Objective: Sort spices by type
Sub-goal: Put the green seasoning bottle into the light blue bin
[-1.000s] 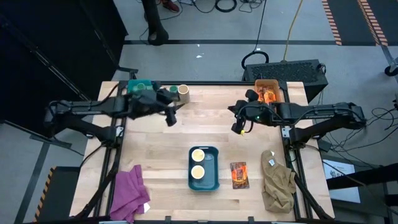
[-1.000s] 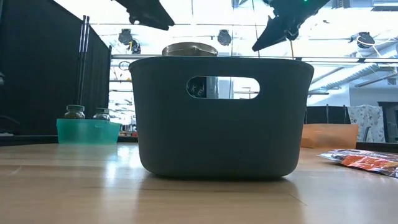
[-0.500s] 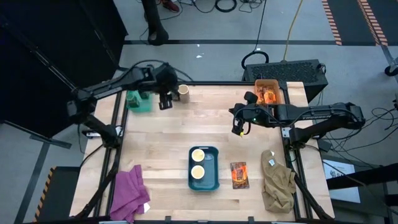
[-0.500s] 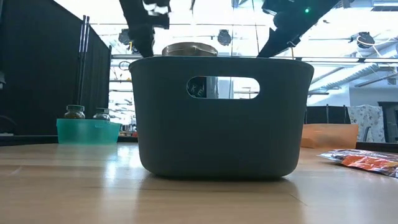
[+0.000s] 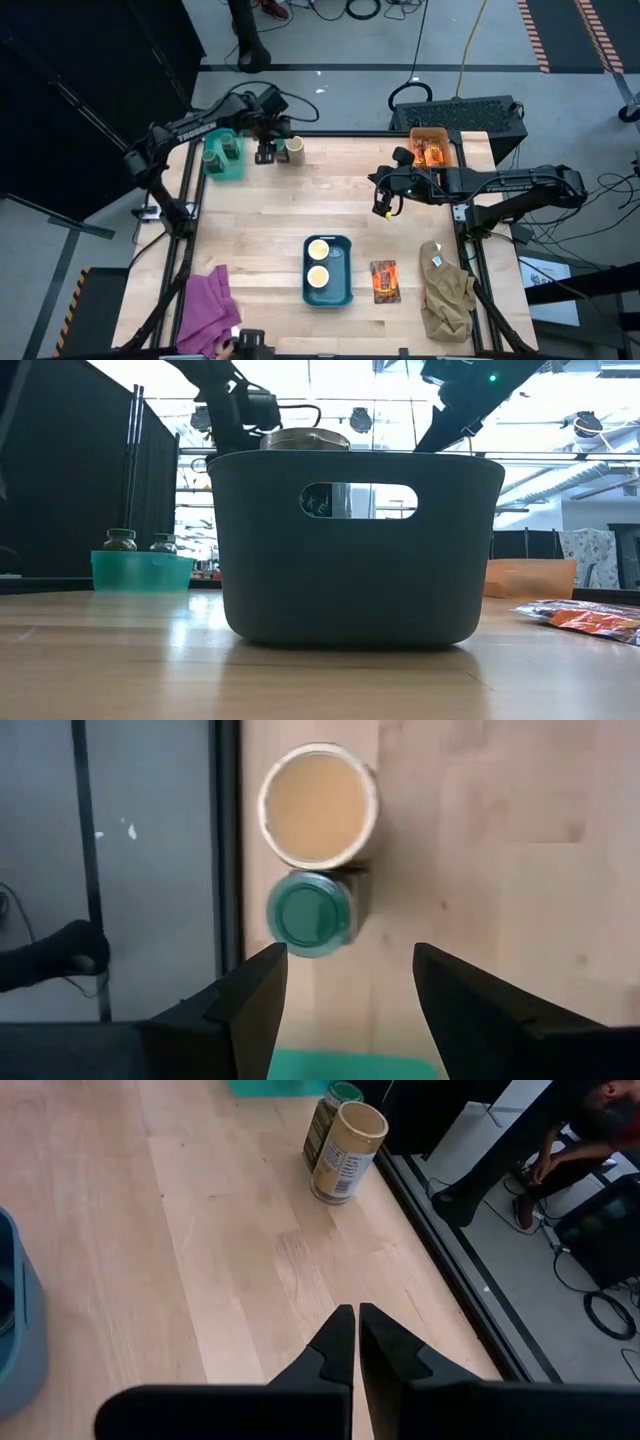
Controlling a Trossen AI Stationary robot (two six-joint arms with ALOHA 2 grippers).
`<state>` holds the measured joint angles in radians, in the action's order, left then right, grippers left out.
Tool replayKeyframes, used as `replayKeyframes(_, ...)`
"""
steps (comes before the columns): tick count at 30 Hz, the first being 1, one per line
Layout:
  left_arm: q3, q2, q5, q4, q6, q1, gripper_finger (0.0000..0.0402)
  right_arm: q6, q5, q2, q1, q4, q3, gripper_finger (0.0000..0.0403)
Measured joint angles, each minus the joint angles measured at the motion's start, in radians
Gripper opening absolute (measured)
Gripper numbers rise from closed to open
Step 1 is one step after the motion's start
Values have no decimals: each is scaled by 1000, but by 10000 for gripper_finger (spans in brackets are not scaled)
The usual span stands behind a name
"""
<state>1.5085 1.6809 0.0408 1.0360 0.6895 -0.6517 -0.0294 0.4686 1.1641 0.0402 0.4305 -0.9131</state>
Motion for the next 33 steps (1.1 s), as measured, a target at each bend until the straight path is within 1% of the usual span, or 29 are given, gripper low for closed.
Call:
replayKeyframes(3,0,9,-35,-28,8,-30,223,6,-1,0,0,0,0,0)
replayKeyframes(6,0,11,-63,-58,-27,-59,223,6,-2,0,0,0,0,0)
replayKeyframes(9,0,10,-56,-117,-66,-71,223,7,-2,0,0,0,0,0)
replayKeyframes(16,0,22,-4,-148,-71,-75,225,7,-2,0,0,0,0,0)
replayKeyframes(25,0,64,3,-137,-80,-75,264,7,-2,0,0,0,0,0)
replayKeyframes(29,0,82,-26,-134,-69,-75,279,7,-2,0,0,1,0,0)
replayKeyframes(33,0,87,-54,-135,-24,-77,281,2,-3,0,0,11,0,0)
